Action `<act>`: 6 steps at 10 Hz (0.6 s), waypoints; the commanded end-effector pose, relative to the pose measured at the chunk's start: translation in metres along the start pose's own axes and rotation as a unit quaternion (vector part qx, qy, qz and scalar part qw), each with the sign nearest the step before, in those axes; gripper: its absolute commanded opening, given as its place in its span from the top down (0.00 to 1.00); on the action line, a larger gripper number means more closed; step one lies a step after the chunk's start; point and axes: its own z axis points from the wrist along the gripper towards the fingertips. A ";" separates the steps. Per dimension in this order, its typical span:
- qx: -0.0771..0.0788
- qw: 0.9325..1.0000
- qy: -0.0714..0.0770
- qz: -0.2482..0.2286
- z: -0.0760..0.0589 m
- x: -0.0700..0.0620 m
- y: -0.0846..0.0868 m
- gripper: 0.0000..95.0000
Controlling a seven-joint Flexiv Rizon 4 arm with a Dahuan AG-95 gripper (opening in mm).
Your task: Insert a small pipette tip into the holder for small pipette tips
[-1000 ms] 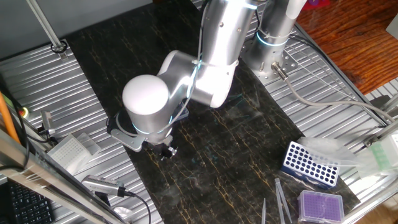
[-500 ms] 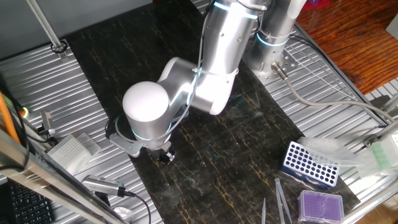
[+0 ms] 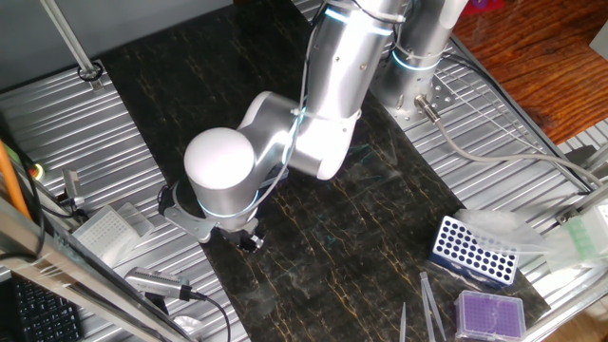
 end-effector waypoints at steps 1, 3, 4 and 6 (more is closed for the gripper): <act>0.001 1.000 -0.001 0.000 0.000 0.000 0.000 0.80; 0.002 1.000 -0.001 -0.004 0.001 0.000 0.000 0.80; 0.003 1.000 -0.001 -0.005 0.003 0.000 -0.001 0.80; 0.003 1.000 -0.003 0.000 0.008 -0.001 -0.002 0.80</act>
